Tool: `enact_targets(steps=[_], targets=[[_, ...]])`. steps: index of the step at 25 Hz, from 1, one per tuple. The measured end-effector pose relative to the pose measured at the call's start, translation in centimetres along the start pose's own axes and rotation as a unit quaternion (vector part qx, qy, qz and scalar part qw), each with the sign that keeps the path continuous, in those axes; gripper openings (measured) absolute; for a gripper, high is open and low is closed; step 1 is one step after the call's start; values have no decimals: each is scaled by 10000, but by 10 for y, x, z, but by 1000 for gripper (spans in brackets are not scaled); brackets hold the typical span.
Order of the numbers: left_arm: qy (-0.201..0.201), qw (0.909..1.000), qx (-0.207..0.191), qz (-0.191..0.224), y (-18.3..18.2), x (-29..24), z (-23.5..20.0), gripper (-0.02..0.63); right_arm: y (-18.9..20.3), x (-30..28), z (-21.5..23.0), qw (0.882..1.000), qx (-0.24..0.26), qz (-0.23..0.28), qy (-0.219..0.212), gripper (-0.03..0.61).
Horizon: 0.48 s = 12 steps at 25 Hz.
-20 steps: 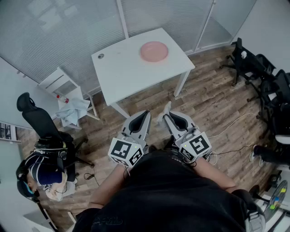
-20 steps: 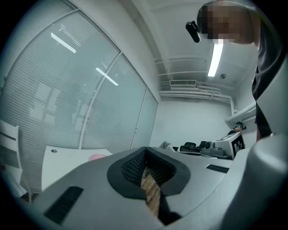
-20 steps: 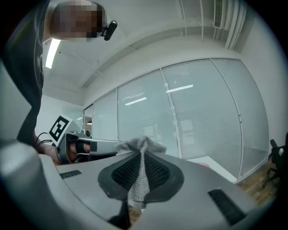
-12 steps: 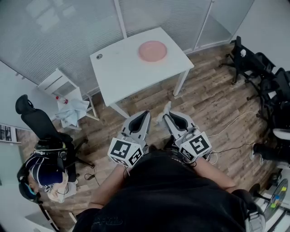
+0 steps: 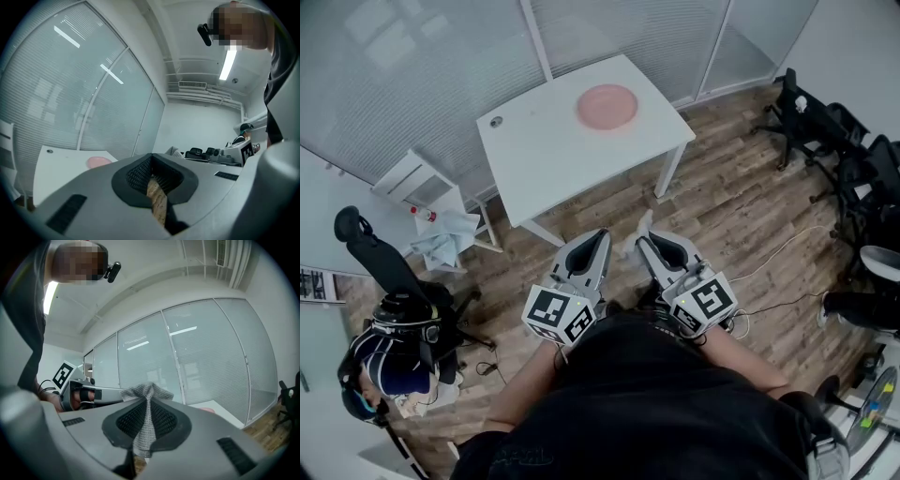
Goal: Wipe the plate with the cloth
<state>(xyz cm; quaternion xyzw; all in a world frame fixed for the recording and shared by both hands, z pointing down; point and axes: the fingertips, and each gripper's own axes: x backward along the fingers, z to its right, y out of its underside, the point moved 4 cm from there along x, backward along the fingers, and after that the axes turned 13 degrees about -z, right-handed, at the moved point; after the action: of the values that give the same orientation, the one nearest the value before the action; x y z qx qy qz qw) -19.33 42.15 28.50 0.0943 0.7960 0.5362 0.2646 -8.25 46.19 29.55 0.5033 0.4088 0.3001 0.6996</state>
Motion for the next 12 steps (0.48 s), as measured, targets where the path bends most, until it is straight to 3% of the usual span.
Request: enact_targets(steps=[12], targets=[[-39, 9999, 87, 31, -27, -91, 4, 15, -13, 0, 94, 9999, 5, -8, -121, 38]])
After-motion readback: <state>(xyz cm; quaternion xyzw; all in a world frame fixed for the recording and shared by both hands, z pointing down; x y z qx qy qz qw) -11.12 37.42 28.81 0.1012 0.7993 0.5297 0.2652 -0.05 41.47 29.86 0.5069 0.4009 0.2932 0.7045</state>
